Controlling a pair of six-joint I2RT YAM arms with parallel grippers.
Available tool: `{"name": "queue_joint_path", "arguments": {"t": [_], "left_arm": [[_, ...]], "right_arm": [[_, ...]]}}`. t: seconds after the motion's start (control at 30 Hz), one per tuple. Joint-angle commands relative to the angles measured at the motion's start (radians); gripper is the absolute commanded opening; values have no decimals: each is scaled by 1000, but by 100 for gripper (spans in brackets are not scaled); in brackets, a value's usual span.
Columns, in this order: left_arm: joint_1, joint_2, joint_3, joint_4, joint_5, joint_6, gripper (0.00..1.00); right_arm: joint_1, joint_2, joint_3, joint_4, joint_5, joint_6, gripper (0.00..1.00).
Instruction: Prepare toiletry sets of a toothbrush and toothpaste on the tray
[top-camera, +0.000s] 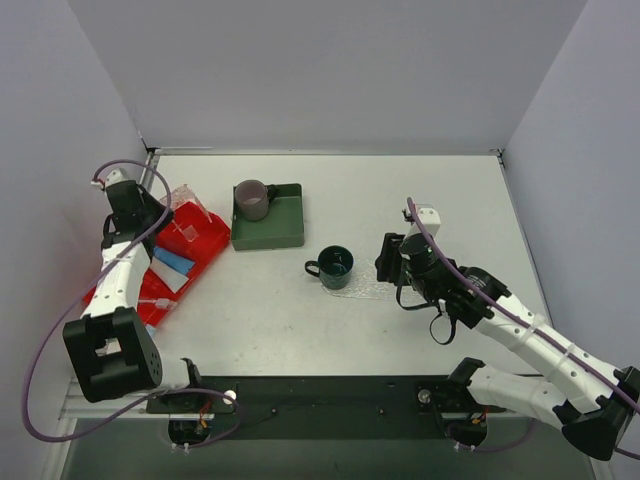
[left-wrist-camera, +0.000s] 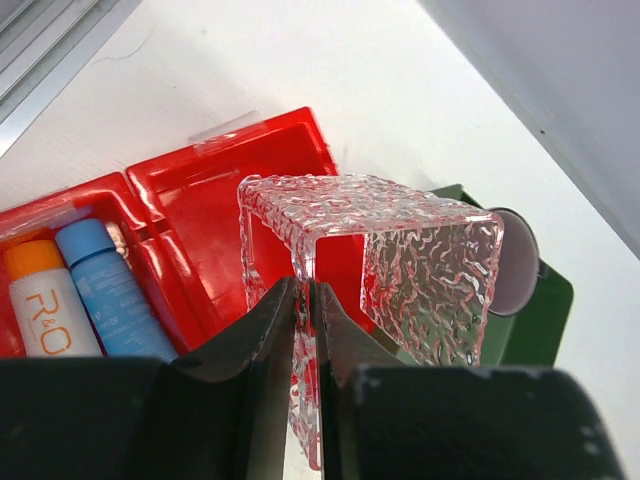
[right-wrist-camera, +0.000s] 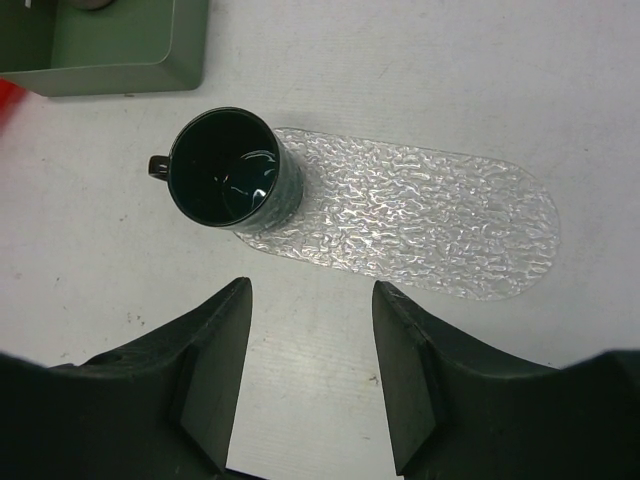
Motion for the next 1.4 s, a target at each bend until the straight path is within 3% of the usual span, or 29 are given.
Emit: {"name": "queue_joint_path", "arguments": {"t": [0.0,0.2,0.6,1.03,1.37], "left_arm": [[-72,-126,7,30,-63,37,0],[-144,-186,8,9,-122,70,0],[-330,-243,23,-5,-107,91,0],[-530,-234,25,-5,-101,96,0],[-621,-214,28,-22,-162,125,0]], "right_arm": [[-2,-62,39,-31,27,4,47],[-1,-57,71,-54,35,-5,46],[30,65,222,-26,-1,-37,47],[146,461,522,101,1,-77,57],[209,647,677,121,75,-45,56]]}}
